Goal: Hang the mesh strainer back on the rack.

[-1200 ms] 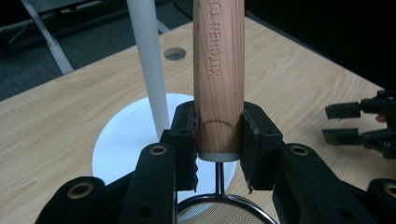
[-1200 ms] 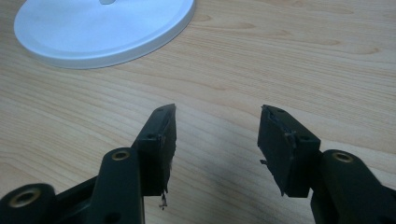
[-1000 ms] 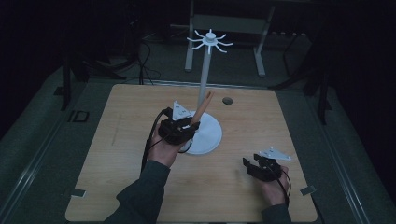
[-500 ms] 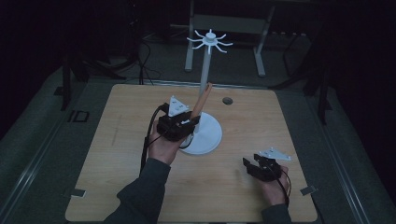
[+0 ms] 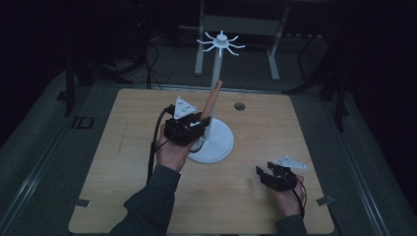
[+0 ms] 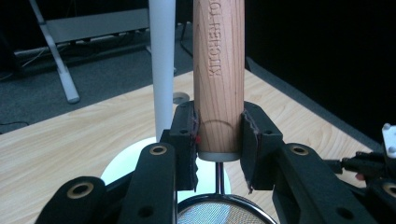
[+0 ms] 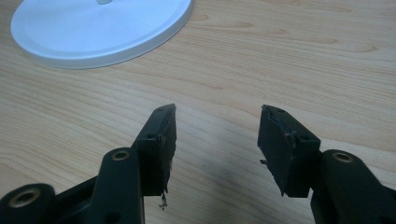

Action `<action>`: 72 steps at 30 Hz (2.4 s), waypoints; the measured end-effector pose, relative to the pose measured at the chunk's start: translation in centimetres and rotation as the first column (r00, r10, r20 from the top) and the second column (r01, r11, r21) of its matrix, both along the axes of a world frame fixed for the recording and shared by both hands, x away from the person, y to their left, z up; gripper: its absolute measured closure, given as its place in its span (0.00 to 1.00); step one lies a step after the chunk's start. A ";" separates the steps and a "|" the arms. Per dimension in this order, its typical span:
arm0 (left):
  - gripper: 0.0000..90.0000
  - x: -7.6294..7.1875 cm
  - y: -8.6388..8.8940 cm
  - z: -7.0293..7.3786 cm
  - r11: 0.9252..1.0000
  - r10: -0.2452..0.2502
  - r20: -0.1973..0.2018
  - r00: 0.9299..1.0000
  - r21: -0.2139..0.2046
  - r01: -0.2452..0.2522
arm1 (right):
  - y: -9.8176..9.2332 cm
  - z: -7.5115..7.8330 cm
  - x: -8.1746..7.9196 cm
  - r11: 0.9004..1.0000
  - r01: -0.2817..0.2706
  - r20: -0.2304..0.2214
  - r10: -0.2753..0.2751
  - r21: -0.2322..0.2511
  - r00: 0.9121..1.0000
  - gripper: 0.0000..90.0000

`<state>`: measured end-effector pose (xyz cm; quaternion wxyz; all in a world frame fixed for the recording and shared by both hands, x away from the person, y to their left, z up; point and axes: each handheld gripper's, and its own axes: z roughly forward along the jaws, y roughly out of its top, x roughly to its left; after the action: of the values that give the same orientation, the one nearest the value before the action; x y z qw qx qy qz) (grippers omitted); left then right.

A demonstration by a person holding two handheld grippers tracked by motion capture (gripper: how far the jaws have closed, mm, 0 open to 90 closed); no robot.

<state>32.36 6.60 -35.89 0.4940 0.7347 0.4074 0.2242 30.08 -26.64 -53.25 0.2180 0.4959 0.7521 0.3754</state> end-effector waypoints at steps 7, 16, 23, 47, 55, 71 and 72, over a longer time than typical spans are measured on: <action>0.77 0.0 0.5 0.5 0.999 0.027 0.021 0.999 -0.042 -0.026 | 0.0 0.0 0.0 1.000 0.002 -0.001 -0.002 0.000 1.000 0.52; 0.77 -0.1 0.7 0.9 0.996 0.047 0.038 0.998 -0.078 -0.043 | 0.0 0.0 0.0 1.000 0.001 -0.001 -0.001 0.000 1.000 0.52; 0.77 -0.2 0.7 1.2 0.994 0.061 0.051 0.997 -0.097 -0.055 | 0.0 -0.1 0.0 1.000 0.001 -0.002 -0.001 -0.001 1.000 0.52; 0.77 -0.4 1.1 2.5 0.979 0.112 0.097 0.989 -0.182 -0.093 | 0.0 -0.1 0.0 1.000 0.003 -0.007 -0.003 0.001 1.000 0.52; 0.77 -0.7 1.3 2.7 0.972 0.143 0.120 0.982 -0.206 -0.116 | 0.0 -0.2 0.0 1.000 0.003 -0.006 -0.003 0.002 1.000 0.52; 0.77 -0.8 1.7 3.1 0.963 0.165 0.135 0.977 -0.235 -0.131 | -0.1 -0.2 0.0 1.000 0.005 -0.007 -0.005 0.003 1.000 0.52; 0.77 -0.9 1.7 3.1 0.963 0.166 0.137 0.977 -0.238 -0.131 | -0.1 -0.2 0.0 1.000 0.006 -0.007 -0.006 0.003 1.000 0.52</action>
<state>31.50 8.30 -32.77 0.5868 0.6208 0.4448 0.2692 30.09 -26.70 -53.41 0.2157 0.4998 0.7509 0.3739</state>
